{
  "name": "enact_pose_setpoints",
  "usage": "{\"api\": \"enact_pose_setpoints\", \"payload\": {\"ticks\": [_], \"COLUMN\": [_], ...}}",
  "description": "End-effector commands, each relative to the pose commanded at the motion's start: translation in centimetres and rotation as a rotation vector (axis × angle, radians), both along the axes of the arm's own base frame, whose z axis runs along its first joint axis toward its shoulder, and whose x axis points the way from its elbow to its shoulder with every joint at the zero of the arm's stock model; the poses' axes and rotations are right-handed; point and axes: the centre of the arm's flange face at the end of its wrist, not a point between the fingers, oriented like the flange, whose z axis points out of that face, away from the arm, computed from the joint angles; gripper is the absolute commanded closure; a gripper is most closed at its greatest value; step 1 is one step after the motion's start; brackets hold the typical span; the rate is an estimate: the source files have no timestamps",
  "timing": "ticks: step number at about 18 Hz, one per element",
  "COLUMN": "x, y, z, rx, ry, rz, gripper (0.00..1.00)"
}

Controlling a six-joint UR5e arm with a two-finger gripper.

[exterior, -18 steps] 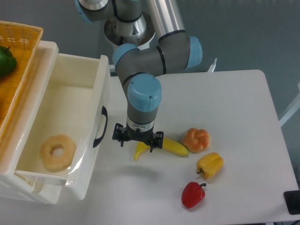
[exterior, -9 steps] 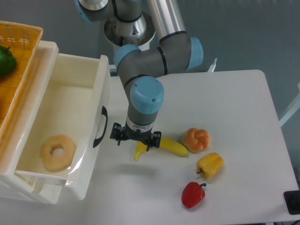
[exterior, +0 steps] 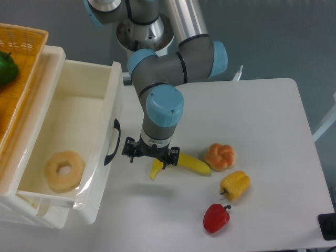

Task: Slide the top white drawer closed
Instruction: 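Lower the gripper beside the drawer front near its black handle, then push the drawer front with the gripper into the white cabinet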

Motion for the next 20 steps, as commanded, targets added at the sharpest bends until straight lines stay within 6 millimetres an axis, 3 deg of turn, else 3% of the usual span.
{"api": "enact_pose_setpoints", "payload": {"ticks": [20], "x": [0.89], "y": [0.47], "z": [0.81], "rx": [0.018], "ry": [0.000], "rz": [-0.015], "gripper": [0.00]}}
